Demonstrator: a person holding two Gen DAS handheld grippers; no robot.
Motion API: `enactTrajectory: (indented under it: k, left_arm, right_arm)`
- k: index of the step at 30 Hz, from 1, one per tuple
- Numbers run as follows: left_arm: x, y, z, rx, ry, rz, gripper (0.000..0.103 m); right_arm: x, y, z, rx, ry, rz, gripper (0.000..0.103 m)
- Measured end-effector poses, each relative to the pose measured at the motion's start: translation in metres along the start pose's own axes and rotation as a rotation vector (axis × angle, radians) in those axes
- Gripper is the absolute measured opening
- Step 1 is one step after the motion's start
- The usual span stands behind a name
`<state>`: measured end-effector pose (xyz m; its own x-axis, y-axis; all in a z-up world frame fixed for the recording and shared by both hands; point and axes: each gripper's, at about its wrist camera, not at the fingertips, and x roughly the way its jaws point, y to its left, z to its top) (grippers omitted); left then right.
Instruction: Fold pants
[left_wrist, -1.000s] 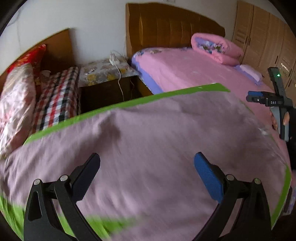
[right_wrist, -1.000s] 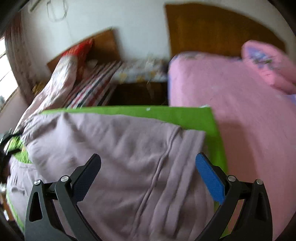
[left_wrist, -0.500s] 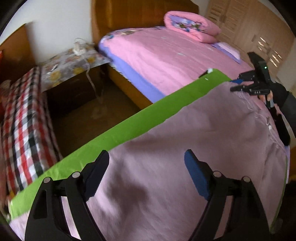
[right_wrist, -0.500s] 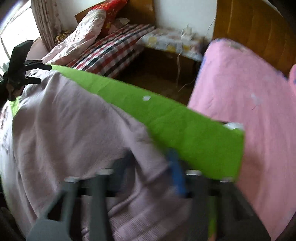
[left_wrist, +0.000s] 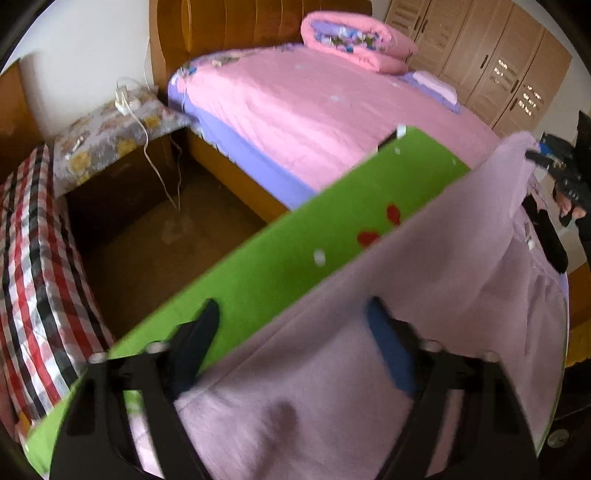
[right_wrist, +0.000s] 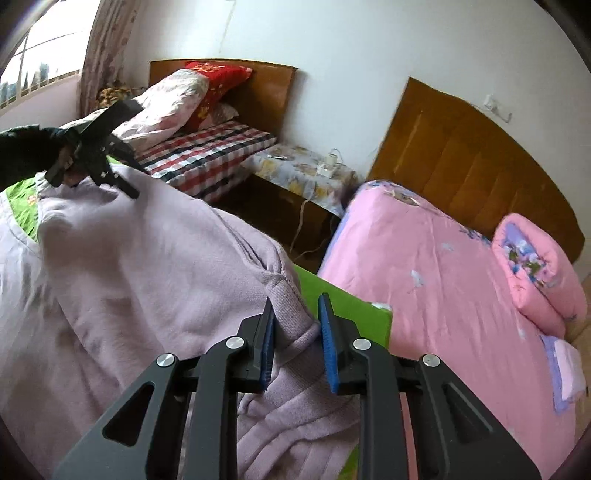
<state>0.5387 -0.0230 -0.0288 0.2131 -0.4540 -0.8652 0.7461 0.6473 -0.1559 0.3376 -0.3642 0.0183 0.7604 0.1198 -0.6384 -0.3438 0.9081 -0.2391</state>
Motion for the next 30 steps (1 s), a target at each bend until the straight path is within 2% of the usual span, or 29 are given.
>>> enactTrajectory:
  k: [1, 2, 4, 6, 8, 10, 13, 14, 17, 21, 24, 25, 26, 27, 28, 29, 30]
  left_arm:
    - [-0.001, -0.003, -0.005, 0.005, 0.008, 0.013, 0.015]
    - [-0.004, -0.008, -0.01, 0.016, 0.009, 0.049, 0.009]
    - [-0.025, -0.03, -0.023, 0.066, -0.04, 0.179, 0.006]
    - [-0.061, -0.062, -0.035, 0.106, -0.128, 0.322, 0.006]
    - [-0.101, -0.099, -0.048, 0.143, -0.229, 0.458, 0.006]
    - [-0.145, -0.151, -0.073, 0.185, -0.339, 0.578, 0.006]
    - [-0.177, -0.233, -0.126, 0.293, -0.42, 0.71, 0.006]
    - [-0.18, -0.264, -0.153, 0.324, -0.432, 0.728, 0.006]
    - [-0.173, -0.311, -0.202, 0.334, -0.435, 0.712, 0.006]
    - [-0.129, -0.335, -0.255, 0.262, -0.33, 0.61, 0.007]
    - [-0.093, -0.332, -0.275, 0.201, -0.231, 0.548, 0.011]
    - [-0.088, -0.333, -0.278, 0.171, -0.216, 0.541, 0.013]
    - [-0.088, -0.332, -0.278, 0.152, -0.213, 0.544, 0.018]
    - [-0.095, -0.333, -0.278, 0.123, -0.242, 0.539, 0.025]
    - [-0.106, -0.336, -0.279, 0.08, -0.286, 0.53, 0.051]
    - [-0.116, -0.34, -0.283, 0.043, -0.312, 0.522, 0.083]
    - [-0.132, -0.344, -0.286, -0.027, -0.35, 0.498, 0.092]
  right_arm:
    - [-0.001, 0.005, -0.001, -0.003, 0.001, -0.006, 0.023]
    - [-0.001, 0.014, 0.002, -0.021, 0.004, -0.025, 0.023]
    - [-0.007, 0.021, 0.002, -0.015, 0.004, -0.049, 0.023]
    - [-0.022, 0.024, -0.002, 0.005, -0.017, -0.071, 0.023]
    - [-0.051, 0.026, -0.01, 0.046, -0.076, -0.086, 0.023]
    - [-0.086, 0.032, -0.025, 0.083, -0.147, -0.089, 0.023]
    - [-0.128, 0.044, -0.057, 0.108, -0.211, -0.081, 0.023]
    - [-0.142, 0.051, -0.077, 0.116, -0.217, -0.074, 0.023]
    - [-0.16, 0.068, -0.127, 0.163, -0.194, -0.046, 0.024]
    - [-0.15, 0.095, -0.185, 0.221, -0.079, -0.005, 0.024]
    - [-0.146, 0.108, -0.209, 0.262, -0.037, 0.021, 0.035]
    - [-0.148, 0.112, -0.213, 0.271, -0.023, 0.011, 0.044]
    - [-0.154, 0.114, -0.216, 0.284, -0.014, -0.015, 0.061]
    - [-0.163, 0.119, -0.218, 0.297, -0.02, -0.026, 0.066]
    - [-0.178, 0.117, -0.222, 0.341, -0.047, -0.018, 0.071]
    - [-0.189, 0.118, -0.228, 0.376, -0.066, -0.006, 0.071]
    - [-0.199, 0.117, -0.233, 0.411, -0.085, 0.004, 0.071]
